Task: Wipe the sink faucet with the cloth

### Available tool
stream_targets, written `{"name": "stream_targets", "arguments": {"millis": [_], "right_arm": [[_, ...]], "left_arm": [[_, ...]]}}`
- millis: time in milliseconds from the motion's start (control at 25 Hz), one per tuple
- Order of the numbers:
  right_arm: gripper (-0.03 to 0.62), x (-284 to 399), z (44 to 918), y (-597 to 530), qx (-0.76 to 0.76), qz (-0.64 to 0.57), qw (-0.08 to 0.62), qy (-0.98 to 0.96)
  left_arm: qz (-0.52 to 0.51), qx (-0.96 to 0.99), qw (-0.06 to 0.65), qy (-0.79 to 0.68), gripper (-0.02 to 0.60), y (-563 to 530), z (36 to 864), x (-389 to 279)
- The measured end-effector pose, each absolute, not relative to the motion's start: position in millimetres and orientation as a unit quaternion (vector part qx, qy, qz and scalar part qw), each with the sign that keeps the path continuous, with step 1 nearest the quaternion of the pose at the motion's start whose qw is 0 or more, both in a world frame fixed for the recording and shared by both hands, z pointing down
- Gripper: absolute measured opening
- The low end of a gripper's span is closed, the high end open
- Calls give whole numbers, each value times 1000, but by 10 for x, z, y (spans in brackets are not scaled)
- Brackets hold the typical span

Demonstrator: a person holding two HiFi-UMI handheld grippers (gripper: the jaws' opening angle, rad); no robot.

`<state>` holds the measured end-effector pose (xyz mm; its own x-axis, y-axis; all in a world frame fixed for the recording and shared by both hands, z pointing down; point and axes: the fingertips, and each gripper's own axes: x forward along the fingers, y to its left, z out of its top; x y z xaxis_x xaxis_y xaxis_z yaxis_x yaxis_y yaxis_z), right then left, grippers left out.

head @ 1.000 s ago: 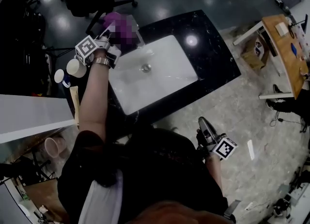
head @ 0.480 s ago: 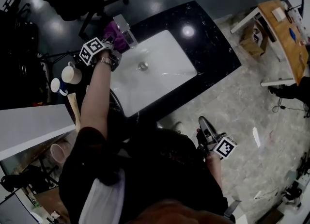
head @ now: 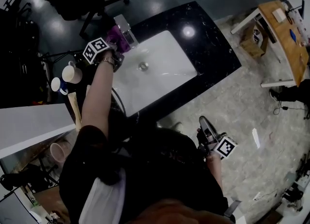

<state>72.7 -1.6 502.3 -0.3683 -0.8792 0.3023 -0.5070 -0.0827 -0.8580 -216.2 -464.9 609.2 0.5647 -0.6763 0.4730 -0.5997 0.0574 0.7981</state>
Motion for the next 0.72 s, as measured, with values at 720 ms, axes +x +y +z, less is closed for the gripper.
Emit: {"name": "stream_targets", "arguments": {"millis": [720], "right_arm": [[12,764,4960,-74,-508,-505,189,672]], "left_arm": [[211,931,144,-262,80,-4155,3924,-1444]]}}
